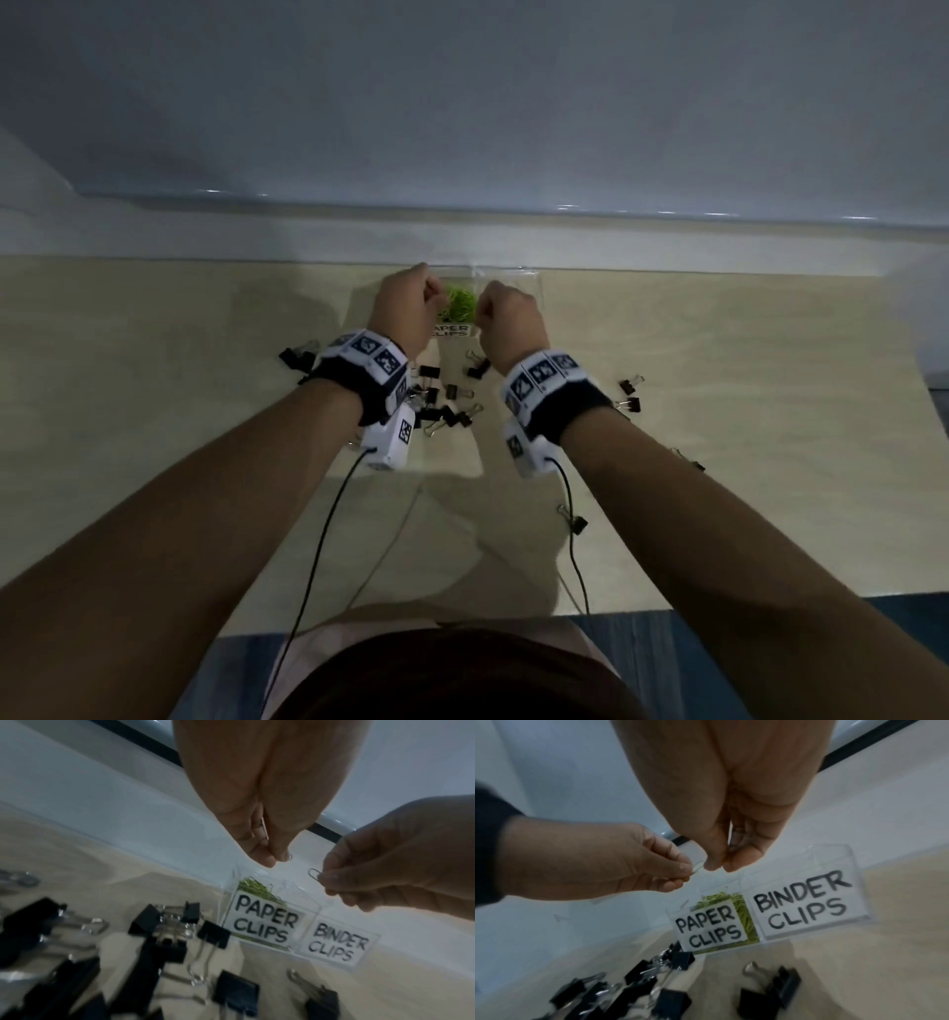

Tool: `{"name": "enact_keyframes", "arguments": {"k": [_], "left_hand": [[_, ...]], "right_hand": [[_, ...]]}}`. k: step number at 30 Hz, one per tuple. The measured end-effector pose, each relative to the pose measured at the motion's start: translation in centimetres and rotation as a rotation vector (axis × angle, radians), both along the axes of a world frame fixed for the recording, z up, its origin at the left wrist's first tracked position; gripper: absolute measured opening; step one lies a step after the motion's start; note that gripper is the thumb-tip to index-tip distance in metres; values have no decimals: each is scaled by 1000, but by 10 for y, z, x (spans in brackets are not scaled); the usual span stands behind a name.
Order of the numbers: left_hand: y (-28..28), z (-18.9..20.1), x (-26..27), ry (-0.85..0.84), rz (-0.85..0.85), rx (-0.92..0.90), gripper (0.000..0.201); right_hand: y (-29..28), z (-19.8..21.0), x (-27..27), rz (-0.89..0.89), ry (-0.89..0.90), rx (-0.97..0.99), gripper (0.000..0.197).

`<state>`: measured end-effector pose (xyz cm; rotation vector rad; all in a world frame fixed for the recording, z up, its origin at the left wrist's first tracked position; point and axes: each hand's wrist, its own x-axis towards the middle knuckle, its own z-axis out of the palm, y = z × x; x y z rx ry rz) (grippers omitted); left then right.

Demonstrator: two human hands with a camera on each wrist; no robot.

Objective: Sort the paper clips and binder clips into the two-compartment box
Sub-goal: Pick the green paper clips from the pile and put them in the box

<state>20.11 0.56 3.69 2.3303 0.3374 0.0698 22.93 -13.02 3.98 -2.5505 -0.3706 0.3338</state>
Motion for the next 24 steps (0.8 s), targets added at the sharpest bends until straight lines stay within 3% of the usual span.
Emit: {"name": "enact_keyframes", "arguments": {"k": [4,8,12,16,24], "left_hand": [[11,0,8,12,-75,74,13],[9,-7,-20,11,-207,178,12],[1,-34,-54,225,-335,229,29],[-17,-42,-60,332,-292,291,45],[-27,-48,-60,347,-307,285,22]], "right_hand": [[16,1,15,82,-37,-3,20],[-8,-9,-6,166,-95,40,15],[-30,-29,-27,226,63,-74,19],[-21,-37,-31,293,148,-231,30],[-30,-41,-26,239,165,-253,19]]}}
